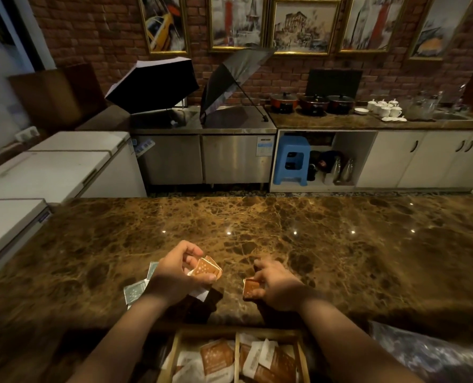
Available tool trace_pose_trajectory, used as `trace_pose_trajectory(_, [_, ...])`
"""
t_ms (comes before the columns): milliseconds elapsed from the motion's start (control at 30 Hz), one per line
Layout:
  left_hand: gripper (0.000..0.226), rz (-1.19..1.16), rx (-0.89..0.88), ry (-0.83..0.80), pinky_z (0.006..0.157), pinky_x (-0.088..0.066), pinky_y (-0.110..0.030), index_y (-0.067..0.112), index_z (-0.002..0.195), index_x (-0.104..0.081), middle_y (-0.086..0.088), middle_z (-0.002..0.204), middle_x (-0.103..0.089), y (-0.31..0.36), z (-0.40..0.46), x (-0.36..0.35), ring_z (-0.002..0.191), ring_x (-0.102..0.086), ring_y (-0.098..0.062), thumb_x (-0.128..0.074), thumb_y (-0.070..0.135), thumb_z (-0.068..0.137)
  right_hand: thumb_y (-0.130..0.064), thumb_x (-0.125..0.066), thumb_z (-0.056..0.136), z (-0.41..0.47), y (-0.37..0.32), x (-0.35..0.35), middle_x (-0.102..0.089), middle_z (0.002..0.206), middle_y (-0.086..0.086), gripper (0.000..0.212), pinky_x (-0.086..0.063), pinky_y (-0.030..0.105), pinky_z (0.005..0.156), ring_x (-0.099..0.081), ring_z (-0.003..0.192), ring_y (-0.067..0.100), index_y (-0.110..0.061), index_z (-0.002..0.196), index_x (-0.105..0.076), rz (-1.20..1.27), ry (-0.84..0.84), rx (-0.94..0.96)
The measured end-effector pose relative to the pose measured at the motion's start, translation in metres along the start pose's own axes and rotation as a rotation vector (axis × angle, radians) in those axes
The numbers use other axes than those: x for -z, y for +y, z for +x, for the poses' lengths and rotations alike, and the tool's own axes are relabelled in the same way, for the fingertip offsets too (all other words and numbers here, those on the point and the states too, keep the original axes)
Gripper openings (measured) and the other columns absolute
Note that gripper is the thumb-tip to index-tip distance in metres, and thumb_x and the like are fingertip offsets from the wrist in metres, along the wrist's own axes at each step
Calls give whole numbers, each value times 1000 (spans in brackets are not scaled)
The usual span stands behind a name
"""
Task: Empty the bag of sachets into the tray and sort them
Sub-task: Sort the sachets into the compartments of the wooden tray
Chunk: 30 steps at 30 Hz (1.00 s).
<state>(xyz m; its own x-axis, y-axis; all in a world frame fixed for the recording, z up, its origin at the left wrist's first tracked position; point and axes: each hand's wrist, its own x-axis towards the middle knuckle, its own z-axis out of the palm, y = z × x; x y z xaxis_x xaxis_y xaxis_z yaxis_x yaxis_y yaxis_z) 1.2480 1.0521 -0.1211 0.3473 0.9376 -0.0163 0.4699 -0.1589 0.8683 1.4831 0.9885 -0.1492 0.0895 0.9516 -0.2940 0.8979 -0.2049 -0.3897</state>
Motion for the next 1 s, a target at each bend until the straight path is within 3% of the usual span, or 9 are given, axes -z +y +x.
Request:
trace_pose_trajectory(100, [55, 23, -10, 18, 48, -56, -27, 21, 93, -56, -3, 81, -63, -2, -7, 7, 60, -66, -9, -96, 7, 58, -35, -71, 90, -2, -8, -3, -53, 135, 0, 29, -38, 34, 109, -45, 128, 22, -22, 115, -66, -46, 109, -15])
trace_pose_trajectory(233, [46, 156, -86, 19, 58, -58, -46, 19, 89, -51, 0, 82, -60, -2, -15, 14, 74, -61, -23, -89, 9, 65, -25, -73, 88, -9, -10, -3, -56, 117, -1, 21, -45, 29, 96, -51, 109, 18, -24, 104, -60, 48, 209, -49])
trace_pose_trajectory(333, [47, 170, -72, -40, 64, -52, -42, 18, 84, -49, -8, 84, -62, -7, -33, 16, 73, -56, -20, -87, 32, 60, -24, -77, 86, -17, -15, -9, -50, 106, -5, 26, -46, 28, 86, -49, 100, 15, -25, 108, -63, 179, 212, -75])
trace_pose_trajectory(433, [40, 135, -33, -100, 62, -53, -26, 31, 77, -55, 0, 85, -68, -21, -54, 16, 76, -67, -15, -93, 30, 63, -17, -76, 83, -23, -22, -17, -64, 113, 2, 34, -58, 39, 84, -62, 99, 22, -22, 113, -61, 211, 215, 6])
trace_pose_trajectory(600, [32, 228, -41, -150, 74, -58, -34, 26, 80, -63, 11, 91, -72, -38, -85, 10, 84, -67, -4, -92, 26, 66, -17, -61, 95, -43, -33, -22, -58, 131, 4, 47, -44, 27, 98, -57, 115, 21, -23, 138, -46, 213, 159, -16])
trace_pose_trajectory(700, [31, 310, -42, -209, 80, -59, -33, 32, 83, -62, 17, 100, -67, -48, -105, 0, 94, -64, -4, -89, 29, 69, -18, -53, 100, -66, -35, -29, -60, 126, 6, 38, -49, 26, 90, -60, 107, 19, -20, 138, -49, 281, 101, -55])
trace_pose_trajectory(833, [24, 398, 14, -280, 88, -55, -38, 39, 85, -61, 18, 101, -66, -54, -122, -15, 100, -62, -9, -82, 37, 75, -5, -50, 96, -98, -30, -36, -60, 127, 2, 40, -53, 30, 97, -58, 120, 20, -20, 133, -59, 397, 97, -54])
trace_pose_trajectory(1000, [16, 558, -90, -296, 84, -48, -29, 38, 91, -60, 11, 112, -64, -37, -133, -25, 103, -59, -11, -73, 37, 82, -3, -52, 93, -128, -26, -33, -61, 126, 1, 40, -53, 23, 96, -59, 114, 14, -21, 126, -65, 382, 160, -32])
